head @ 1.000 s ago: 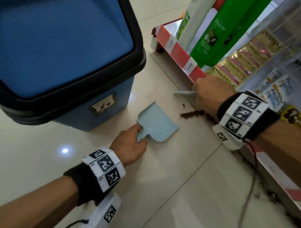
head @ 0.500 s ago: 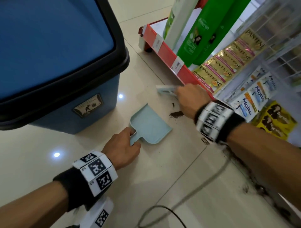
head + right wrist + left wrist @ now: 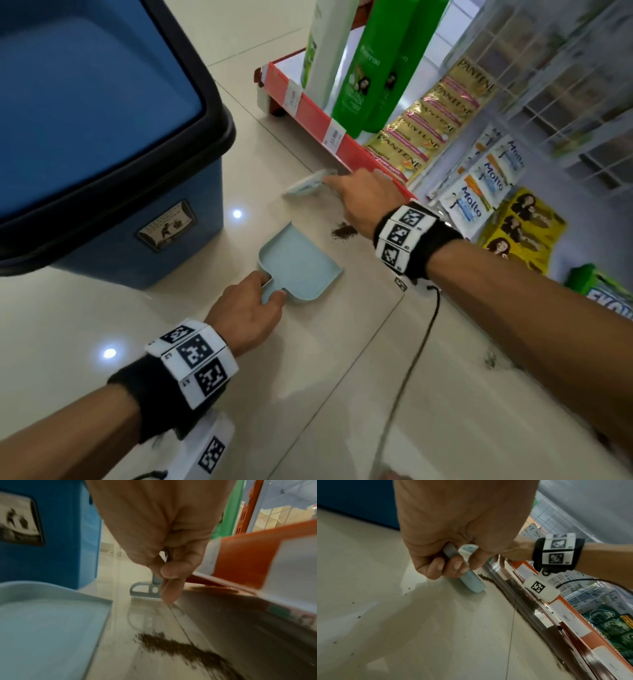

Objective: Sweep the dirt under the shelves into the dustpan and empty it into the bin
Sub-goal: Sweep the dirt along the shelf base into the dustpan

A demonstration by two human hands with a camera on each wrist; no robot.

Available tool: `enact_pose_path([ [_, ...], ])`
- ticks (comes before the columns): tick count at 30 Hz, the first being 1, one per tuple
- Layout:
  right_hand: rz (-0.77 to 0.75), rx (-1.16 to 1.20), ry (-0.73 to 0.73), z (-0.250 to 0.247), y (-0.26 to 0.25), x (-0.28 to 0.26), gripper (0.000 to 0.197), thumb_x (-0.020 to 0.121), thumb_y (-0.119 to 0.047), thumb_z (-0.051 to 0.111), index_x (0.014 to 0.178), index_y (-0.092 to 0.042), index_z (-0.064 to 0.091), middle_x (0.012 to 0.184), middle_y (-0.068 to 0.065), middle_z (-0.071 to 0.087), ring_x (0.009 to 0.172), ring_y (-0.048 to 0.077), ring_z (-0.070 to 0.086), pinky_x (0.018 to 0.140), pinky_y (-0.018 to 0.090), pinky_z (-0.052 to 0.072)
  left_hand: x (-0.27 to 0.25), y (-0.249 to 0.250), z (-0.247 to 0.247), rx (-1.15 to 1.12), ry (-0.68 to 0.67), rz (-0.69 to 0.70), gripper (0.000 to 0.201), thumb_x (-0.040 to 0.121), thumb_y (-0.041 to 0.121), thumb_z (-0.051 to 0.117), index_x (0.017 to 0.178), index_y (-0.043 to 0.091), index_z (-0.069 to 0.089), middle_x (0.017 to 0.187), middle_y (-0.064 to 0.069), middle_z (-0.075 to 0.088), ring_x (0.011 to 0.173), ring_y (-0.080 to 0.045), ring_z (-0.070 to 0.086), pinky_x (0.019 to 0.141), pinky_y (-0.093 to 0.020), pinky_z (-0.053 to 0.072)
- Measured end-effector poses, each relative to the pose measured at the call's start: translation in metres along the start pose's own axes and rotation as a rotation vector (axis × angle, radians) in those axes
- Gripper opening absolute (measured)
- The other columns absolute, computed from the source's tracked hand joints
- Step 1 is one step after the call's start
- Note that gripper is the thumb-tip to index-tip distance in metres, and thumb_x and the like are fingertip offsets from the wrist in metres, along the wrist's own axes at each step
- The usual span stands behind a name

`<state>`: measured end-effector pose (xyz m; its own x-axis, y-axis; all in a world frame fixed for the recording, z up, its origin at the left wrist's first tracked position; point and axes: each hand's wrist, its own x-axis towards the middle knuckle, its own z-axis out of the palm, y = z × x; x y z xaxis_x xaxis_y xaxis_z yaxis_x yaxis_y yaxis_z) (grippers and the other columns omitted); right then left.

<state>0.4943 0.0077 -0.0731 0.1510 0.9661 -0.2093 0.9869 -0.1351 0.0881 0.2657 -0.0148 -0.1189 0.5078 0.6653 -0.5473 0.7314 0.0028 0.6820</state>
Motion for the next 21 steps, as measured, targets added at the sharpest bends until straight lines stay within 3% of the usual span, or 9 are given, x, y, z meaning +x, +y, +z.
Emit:
enact_pose_path([
  [3,-0.016,0.021,-0.067,0.007,0.015,-0.013,0.037,0.104,-0.014,0.04,0.137,-0.021,0.054,0.087,0.009,0.06,0.088,0.028,0.062,0.087,0.039,0.054,-0.001,-0.005,0.0,-0.024,-0.005,-0.024,0.046,0.101,0.034,0.048,0.141,0.012,0.046,0.133,-0.01,0.061,0.121,-0.028,0.058,0.104,-0.039,0.046],
  [6,0.022,0.009,-0.134,0.006,0.04,-0.053,0.032,0.103,-0.023,0.043,0.131,-0.024,0.06,0.102,0.013,0.066,0.09,0.03,0.066,0.085,0.039,0.056,-0.003,-0.008,0.006,-0.051,-0.019,-0.045,0.044,0.101,0.035,0.049,0.139,0.012,0.048,0.131,-0.01,0.062,0.12,-0.029,0.059,0.104,-0.042,0.046],
  [8,0.059,-0.036,-0.176,0.005,0.055,-0.085,0.031,0.102,-0.021,0.042,0.126,-0.024,0.062,0.106,0.012,0.062,0.09,0.033,0.065,0.077,0.035,0.052,-0.005,-0.009,0.011,-0.039,-0.037,-0.049,0.043,0.101,0.036,0.049,0.137,0.012,0.049,0.128,-0.01,0.063,0.116,-0.029,0.06,0.102,-0.041,0.047],
  [10,0.107,-0.008,-0.206,0.003,0.065,-0.109,0.034,0.101,-0.017,0.041,0.127,-0.024,0.061,0.107,0.013,0.063,0.092,0.035,0.065,0.075,0.037,0.052,-0.008,-0.007,0.016,-0.022,-0.054,-0.03,0.041,0.101,0.036,0.048,0.134,0.012,0.05,0.123,-0.01,0.065,0.11,-0.027,0.061,0.098,-0.041,0.049],
  [13,0.146,0.113,-0.101,0.002,0.068,-0.121,0.036,0.1,-0.016,0.046,0.131,-0.026,0.059,0.108,0.017,0.067,0.094,0.035,0.066,0.081,0.039,0.055,-0.01,-0.001,0.021,0.014,-0.069,0.012,0.039,0.101,0.036,0.048,0.131,0.012,0.051,0.112,-0.009,0.067,0.099,-0.025,0.063,0.085,-0.036,0.05],
  [16,0.114,0.2,0.02,0.003,0.059,-0.109,0.034,0.099,-0.012,0.048,0.126,-0.025,0.062,0.095,0.01,0.065,0.082,0.03,0.062,0.066,0.031,0.048,-0.014,0.004,0.019,0.034,-0.045,0.047,0.033,0.1,0.037,0.049,0.122,0.013,0.055,0.099,-0.004,0.067,0.086,-0.02,0.063,0.072,-0.033,0.047],
  [21,0.031,0.279,0.129,0.015,0.023,-0.069,0.038,0.102,-0.011,0.041,0.134,-0.026,0.056,0.074,0.007,0.062,0.063,0.025,0.061,0.06,0.034,0.056,-0.029,-0.002,0.02,0.002,0.037,0.01,0.026,0.099,0.038,0.05,0.109,0.015,0.057,0.09,-0.001,0.066,0.081,-0.016,0.062,0.067,-0.031,0.047],
])
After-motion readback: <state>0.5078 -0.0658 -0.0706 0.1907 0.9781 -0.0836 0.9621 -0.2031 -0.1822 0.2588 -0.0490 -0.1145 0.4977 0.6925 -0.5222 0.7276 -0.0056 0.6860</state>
